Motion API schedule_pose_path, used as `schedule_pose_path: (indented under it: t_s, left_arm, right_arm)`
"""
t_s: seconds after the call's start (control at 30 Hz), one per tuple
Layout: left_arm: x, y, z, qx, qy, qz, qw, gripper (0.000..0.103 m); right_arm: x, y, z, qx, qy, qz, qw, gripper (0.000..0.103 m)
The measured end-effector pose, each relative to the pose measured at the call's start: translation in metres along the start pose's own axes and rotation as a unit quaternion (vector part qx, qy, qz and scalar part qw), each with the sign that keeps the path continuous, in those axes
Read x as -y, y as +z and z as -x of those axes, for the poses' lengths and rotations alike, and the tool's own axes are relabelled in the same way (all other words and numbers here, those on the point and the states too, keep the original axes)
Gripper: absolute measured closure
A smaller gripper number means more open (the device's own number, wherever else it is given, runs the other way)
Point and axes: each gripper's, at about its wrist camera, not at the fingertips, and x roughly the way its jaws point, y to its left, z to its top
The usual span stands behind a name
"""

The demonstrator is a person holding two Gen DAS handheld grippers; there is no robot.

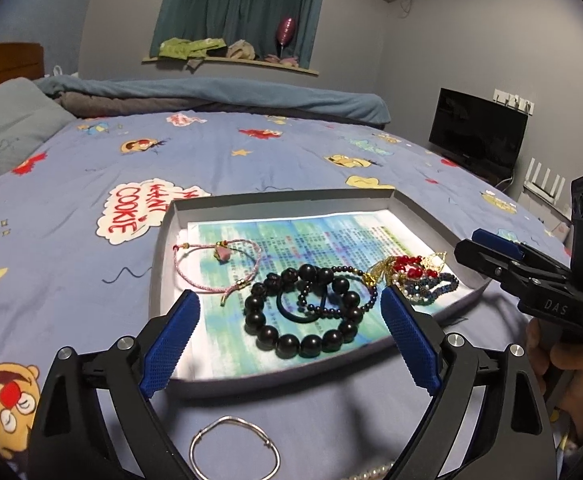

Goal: Organize jewelry
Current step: 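Carry both bracelets into the gray box and open both tools, then withdraw both open tools toward the silver bangle and pearl hair clip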

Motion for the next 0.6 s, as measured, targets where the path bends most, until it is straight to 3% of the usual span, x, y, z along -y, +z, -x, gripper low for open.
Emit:
schedule_pose_path:
  t_s: [0.33,0.6]
  left_arm:
    - [-0.007,-0.012,0.017,0.034,-0.010,0.016,0.9992,0.008]
    - [-0.016,-0.031,0.041,0.028,0.004,0.032,0.9991,0.008]
  right_arm:
    - [-0.013,-0.015,0.018,0.016,-0.019,0.017,1.000,0.006]
    - [-0.025,-0.031,0.033,0.002,-0.002,0.016,1.000,0.006]
